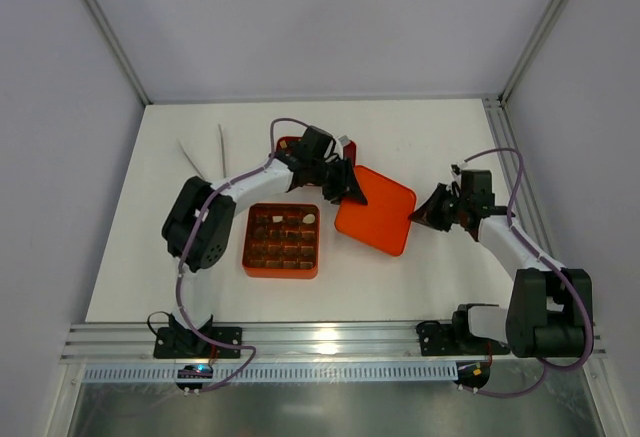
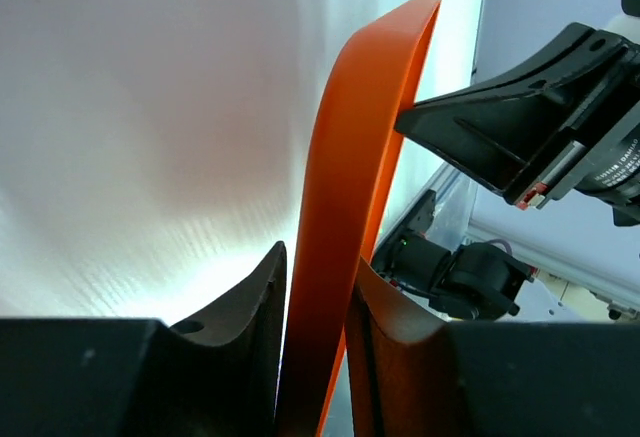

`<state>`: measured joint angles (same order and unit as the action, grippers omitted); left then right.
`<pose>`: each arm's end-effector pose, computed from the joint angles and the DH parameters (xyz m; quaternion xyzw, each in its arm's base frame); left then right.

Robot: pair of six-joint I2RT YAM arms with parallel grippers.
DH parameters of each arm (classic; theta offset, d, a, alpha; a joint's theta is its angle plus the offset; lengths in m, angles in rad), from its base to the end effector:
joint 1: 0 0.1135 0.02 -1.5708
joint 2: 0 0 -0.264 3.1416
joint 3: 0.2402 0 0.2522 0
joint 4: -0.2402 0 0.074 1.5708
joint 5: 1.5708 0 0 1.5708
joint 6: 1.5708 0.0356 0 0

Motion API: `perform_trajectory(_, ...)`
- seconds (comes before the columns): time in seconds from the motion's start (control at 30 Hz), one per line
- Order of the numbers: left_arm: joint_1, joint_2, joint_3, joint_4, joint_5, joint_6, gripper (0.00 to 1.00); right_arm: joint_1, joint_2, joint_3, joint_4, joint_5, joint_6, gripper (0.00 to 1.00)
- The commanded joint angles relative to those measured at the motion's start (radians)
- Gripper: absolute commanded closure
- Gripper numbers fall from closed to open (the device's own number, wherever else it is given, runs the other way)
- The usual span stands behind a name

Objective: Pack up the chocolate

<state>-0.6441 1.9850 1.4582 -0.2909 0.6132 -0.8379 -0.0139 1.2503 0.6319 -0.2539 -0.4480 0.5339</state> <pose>0.3385 -0.2798 0.2087 0.0247 0.8931 -0.4437 0.0692 0.2396 0.0121 0.1897 0.1746 0.9026 0.2875 0.2688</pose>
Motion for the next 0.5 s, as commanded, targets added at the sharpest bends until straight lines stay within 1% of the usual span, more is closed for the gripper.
perform_trajectory(0.0,-0.006,-0.048,-0.002,0.049,0.063,-0.029,0.73,0.014,-0.014,0.040,0.045,-0.055,0.018,0.96)
perform_trajectory(0.03,-0.006,-0.049,-0.002,0.050,0.063,-0.030,0.74,0.014,-0.015,0.045,0.044,-0.055,0.018,0.96)
perform_trajectory(0.07,-0.006,-0.051,-0.004,0.049,0.065,-0.030,0.75,0.043,-0.017,0.052,0.041,-0.049,0.018,0.96)
perform_trajectory(0.1,-0.006,-0.054,-0.005,0.049,0.066,-0.032,0.78,0.048,-0.022,0.057,0.039,-0.044,0.017,0.96)
perform_trajectory(0.17,-0.005,-0.058,-0.010,0.049,0.071,-0.033,0.81,0.071,-0.025,0.072,0.024,-0.018,0.014,0.96)
perform_trajectory(0.2,-0.003,-0.061,-0.016,0.049,0.072,-0.033,0.88,0.078,-0.025,0.078,0.015,-0.011,0.009,0.96)
perform_trajectory(0.23,-0.003,-0.063,-0.019,0.049,0.074,-0.033,0.91,0.083,-0.031,0.081,0.012,-0.003,0.008,0.96)
perform_trajectory(0.27,0.003,-0.067,-0.024,0.047,0.077,-0.036,0.99,0.094,-0.032,0.087,0.008,0.014,0.006,0.96)
perform_trajectory(0.43,0.017,-0.097,-0.053,0.047,0.085,-0.038,1.00,0.118,-0.045,0.098,-0.015,0.066,-0.008,0.96)
perform_trajectory(0.47,0.020,-0.100,-0.058,0.045,0.088,-0.038,1.00,0.123,-0.046,0.100,-0.013,0.072,-0.012,0.91)
